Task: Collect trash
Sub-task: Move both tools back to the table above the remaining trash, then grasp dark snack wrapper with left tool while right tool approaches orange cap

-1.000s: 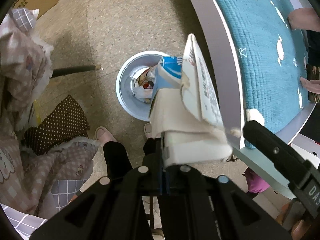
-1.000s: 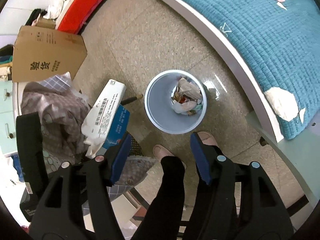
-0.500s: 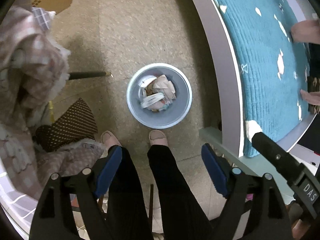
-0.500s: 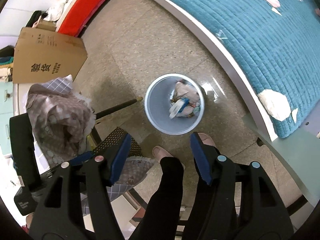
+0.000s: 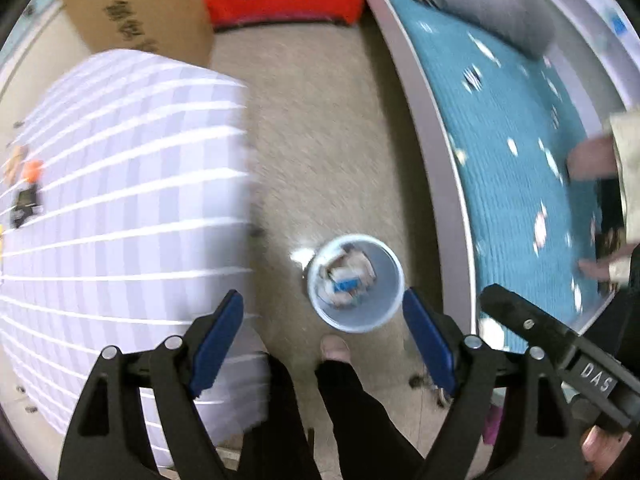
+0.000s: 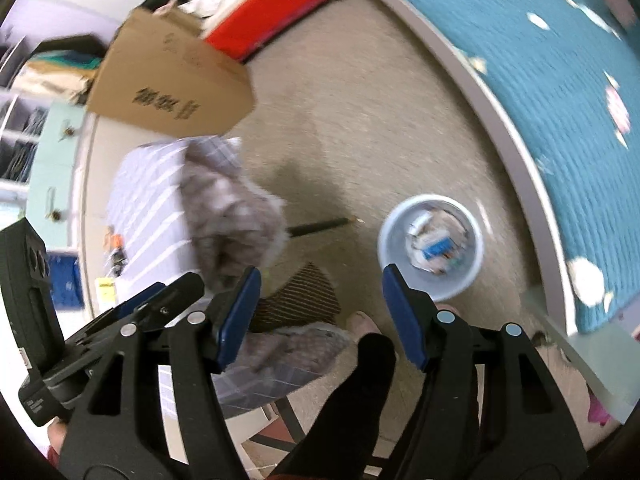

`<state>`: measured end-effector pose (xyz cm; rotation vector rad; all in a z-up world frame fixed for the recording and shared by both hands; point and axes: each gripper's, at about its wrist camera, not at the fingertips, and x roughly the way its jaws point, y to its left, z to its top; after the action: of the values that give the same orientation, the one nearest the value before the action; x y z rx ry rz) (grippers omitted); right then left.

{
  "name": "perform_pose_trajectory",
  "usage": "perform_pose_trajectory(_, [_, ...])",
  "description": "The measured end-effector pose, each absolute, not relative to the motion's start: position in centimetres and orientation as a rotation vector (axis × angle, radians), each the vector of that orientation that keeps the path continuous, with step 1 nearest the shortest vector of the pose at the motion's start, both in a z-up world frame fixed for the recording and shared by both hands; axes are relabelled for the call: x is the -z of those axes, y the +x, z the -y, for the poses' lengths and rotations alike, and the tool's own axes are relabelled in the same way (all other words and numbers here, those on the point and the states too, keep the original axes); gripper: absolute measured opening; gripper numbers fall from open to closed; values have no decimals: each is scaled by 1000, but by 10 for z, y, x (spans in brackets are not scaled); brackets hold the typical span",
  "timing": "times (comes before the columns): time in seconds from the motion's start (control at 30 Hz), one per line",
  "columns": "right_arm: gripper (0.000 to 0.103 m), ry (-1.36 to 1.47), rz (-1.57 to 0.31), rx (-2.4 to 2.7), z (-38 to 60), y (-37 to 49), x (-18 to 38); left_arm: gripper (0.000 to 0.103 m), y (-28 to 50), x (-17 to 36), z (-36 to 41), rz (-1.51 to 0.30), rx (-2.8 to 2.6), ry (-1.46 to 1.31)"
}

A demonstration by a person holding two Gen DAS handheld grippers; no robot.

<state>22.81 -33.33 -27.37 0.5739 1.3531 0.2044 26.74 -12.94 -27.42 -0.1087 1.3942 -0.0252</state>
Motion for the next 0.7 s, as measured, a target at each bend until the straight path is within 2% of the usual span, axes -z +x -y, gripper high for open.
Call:
perform_pose_trajectory(0.2, [63,460,-1319,-346,236,259,242,80,261,248,20,-1340,-148,-240])
perform_pose_trajectory(0.43, [63,348,-1334,-472,123,280,235,80,250,243,-108,-1290,-323,-375])
perform_pose_trajectory(0.7, [63,284,-1379,-499,35,297,251,80,268,256,-186,-1269,-353,-410])
